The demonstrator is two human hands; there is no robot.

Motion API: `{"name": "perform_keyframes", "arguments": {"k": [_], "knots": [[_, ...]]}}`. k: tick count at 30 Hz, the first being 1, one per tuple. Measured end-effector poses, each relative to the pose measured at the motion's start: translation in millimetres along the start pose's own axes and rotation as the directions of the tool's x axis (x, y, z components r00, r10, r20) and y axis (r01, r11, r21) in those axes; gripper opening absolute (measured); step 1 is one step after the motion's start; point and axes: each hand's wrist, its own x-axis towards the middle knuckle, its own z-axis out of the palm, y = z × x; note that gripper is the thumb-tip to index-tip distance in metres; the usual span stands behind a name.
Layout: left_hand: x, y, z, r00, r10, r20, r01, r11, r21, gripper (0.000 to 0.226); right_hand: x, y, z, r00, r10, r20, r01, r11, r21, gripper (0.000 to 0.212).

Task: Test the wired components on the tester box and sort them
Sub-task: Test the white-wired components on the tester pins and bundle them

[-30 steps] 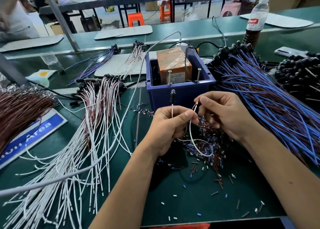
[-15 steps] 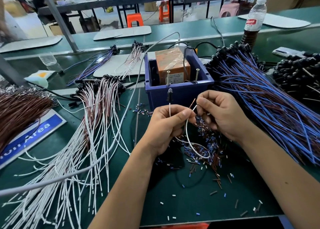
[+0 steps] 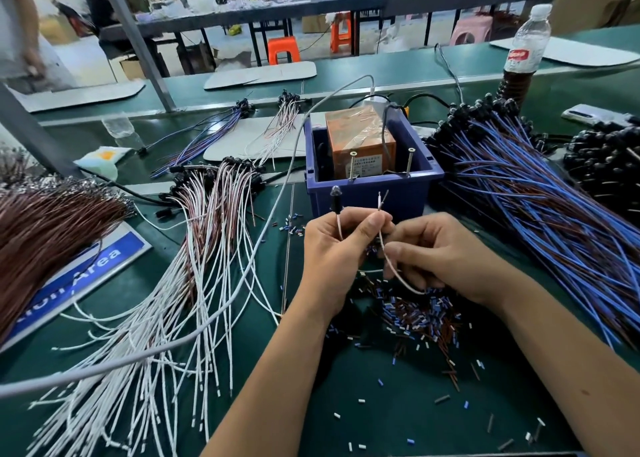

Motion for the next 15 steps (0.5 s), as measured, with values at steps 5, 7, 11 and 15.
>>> {"name": "perform_keyframes", "arguments": {"k": [5,7,11,15], "knots": [[-1.6,0.2,2.1,0.992,0.121,-0.021,-0.119,0.988,0.099,0.011,-1.2,-1.6,-1.2,1.000,-0.004,0.000,0.004,0.998,0.065,0.018],[-0.1,-0.3,0.1,0.961,0.271,-0.062,-0.254,0.946,0.204,0.007,-1.1,-0.6,-3.1,0.999,-0.021,-0.046,0.026,0.991,0.129,0.017],[0.7,-1.1,-1.3,0.875,0.439,-0.204,-0.347,0.863,0.369,0.004,1.8,2.9,-5.4,0.968,-0.076,-0.237,0.110,0.985,0.132,0.015],[2.8,2.9,1.3,0.788,0.483,-0.382,-0.314,0.849,0.425,0.011,3.7,5.3,-5.9,0.941,-0.111,-0.321,0.156,0.981,0.119,0.017]]}}
